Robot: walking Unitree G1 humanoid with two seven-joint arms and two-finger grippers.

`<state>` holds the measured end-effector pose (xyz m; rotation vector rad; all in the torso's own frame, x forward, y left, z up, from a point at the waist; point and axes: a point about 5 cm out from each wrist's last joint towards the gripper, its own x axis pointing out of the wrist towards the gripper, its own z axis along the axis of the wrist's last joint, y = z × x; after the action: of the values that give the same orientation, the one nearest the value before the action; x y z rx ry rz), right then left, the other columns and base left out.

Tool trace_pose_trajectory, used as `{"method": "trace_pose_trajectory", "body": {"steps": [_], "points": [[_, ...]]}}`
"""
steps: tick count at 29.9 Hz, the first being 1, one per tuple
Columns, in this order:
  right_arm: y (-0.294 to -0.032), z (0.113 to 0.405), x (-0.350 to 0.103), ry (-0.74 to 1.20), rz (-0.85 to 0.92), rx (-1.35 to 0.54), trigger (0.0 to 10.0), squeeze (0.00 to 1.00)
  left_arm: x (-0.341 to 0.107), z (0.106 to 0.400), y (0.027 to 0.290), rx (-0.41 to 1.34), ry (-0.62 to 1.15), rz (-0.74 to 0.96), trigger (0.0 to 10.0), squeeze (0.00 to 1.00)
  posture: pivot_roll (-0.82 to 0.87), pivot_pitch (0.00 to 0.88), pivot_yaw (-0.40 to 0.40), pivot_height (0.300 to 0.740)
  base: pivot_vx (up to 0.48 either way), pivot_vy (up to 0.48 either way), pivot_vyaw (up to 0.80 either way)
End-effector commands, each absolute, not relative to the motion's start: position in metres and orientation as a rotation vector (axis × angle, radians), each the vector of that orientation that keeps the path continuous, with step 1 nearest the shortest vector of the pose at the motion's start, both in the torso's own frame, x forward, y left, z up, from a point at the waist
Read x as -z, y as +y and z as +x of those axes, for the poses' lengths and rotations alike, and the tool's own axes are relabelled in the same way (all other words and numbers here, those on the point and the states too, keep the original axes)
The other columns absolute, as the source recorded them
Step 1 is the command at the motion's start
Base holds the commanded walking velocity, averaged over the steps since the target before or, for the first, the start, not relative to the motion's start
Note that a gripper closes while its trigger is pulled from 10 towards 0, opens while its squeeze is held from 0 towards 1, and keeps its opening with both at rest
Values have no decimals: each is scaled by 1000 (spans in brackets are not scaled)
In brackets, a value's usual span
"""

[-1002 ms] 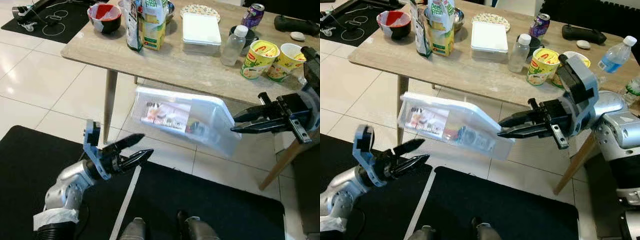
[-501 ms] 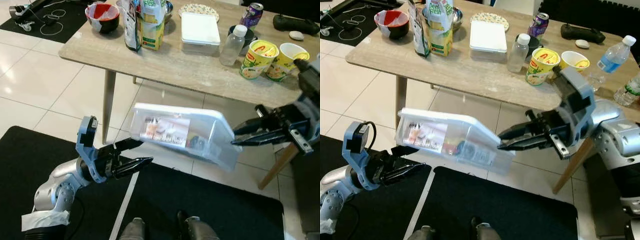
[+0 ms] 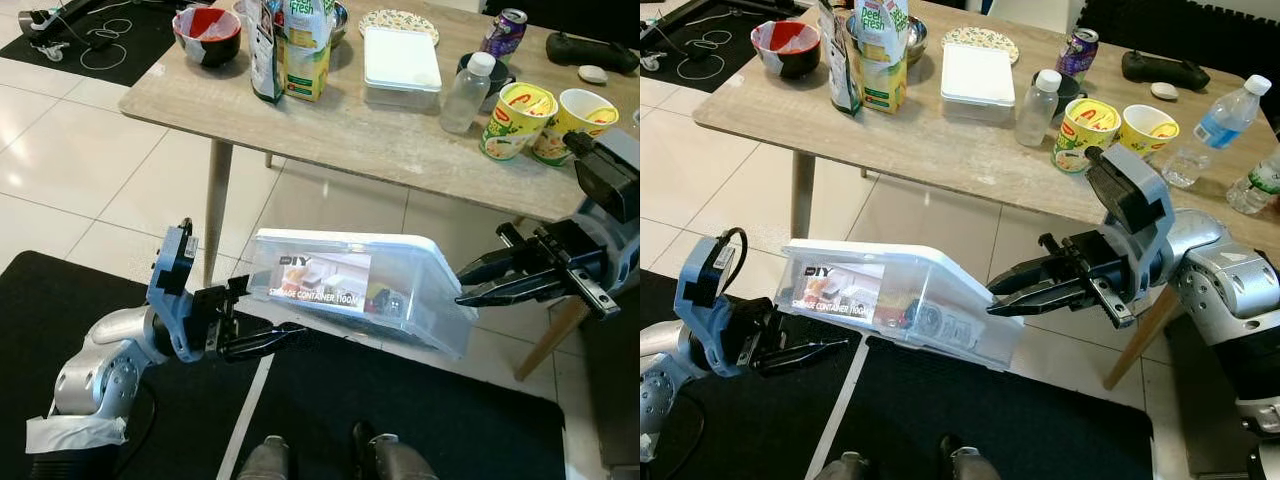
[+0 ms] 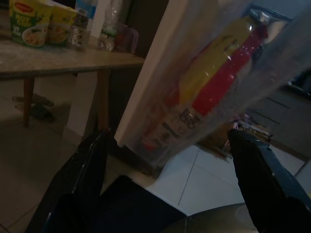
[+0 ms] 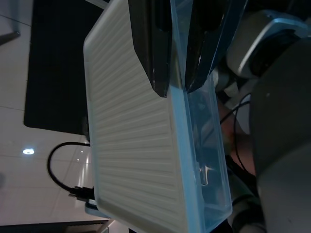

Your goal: Restocking fridge

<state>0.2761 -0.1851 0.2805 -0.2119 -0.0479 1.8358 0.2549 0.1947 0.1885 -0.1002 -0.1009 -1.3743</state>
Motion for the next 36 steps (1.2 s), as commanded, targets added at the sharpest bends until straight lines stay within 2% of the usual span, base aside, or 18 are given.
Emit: {"method": "trace_pose_trajectory", "body": {"steps": [1,22,36], "points": [[-182,271,-281,-39,-185,-1887,0,0,-194,252,195,1405,-96,-49,10000,0,52,187,-105,740,0,0,0],[-171,271,-277,31,22,-1978,0,0,-213,242,182,1560,-125,32,10000,0,48,189,-109,740,0,0,0],[-160,271,-269,42,52,-2011,0,0,-216,239,168,1586,-158,13,10000,0,50,186,-110,740,0,0,0]]}}
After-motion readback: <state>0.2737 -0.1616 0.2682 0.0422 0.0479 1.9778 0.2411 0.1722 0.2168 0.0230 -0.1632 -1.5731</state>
